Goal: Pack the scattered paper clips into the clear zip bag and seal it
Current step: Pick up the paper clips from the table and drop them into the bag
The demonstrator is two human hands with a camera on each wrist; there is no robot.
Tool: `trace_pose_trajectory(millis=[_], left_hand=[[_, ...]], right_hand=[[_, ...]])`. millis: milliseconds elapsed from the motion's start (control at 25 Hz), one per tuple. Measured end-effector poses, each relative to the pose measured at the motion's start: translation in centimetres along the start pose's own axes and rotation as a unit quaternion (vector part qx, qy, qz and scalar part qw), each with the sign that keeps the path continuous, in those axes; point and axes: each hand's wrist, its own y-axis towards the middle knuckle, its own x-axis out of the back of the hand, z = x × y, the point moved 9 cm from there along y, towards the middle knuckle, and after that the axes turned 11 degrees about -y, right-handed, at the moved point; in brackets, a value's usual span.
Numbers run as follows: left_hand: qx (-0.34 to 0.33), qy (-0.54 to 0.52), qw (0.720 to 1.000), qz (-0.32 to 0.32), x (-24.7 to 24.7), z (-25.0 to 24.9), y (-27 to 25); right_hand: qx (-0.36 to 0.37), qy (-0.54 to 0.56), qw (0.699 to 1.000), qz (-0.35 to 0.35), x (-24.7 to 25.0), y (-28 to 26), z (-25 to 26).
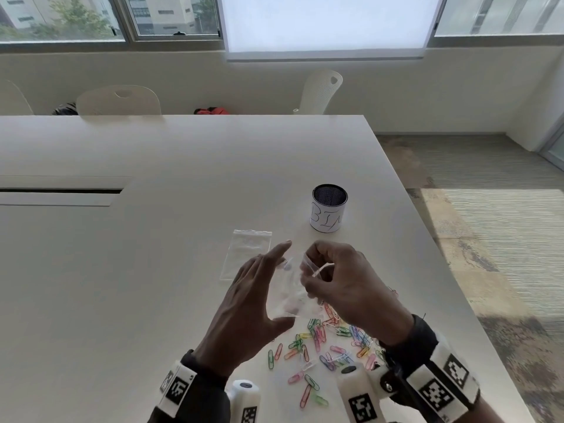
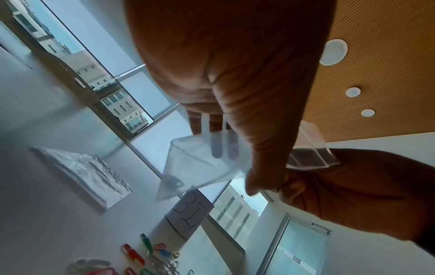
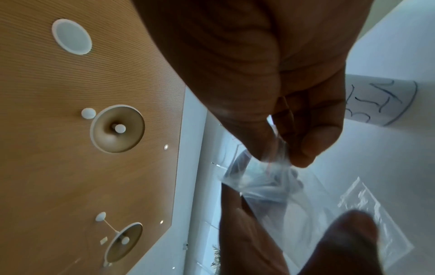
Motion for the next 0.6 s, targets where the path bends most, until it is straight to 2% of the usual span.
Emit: trace_pose_trajectory(millis=[120, 320, 440, 600], left_hand=[[0.007, -0.013, 1.0, -0.011, -0.5, 0.3, 0.0], [0.043, -0.005, 0.998, -0.042, 1.0, 1.7, -0.8], [0.076, 0.011, 0.996, -0.052, 2.3, 3.2, -1.9], [0.102, 0.022, 0.993, -0.052, 3.1, 4.7, -3.1]], right_hand=[[0.003, 0.035, 0.999, 0.036, -1.0, 0.1, 0.4], [-0.024, 0.002, 1.0, 0.01, 0.6, 1.3, -1.6], [-0.031, -0.07, 0.997, -0.001, 0.7, 3.2, -4.4], [0.021, -0.218, 0.973, 0.066, -3.4, 5.7, -7.2]])
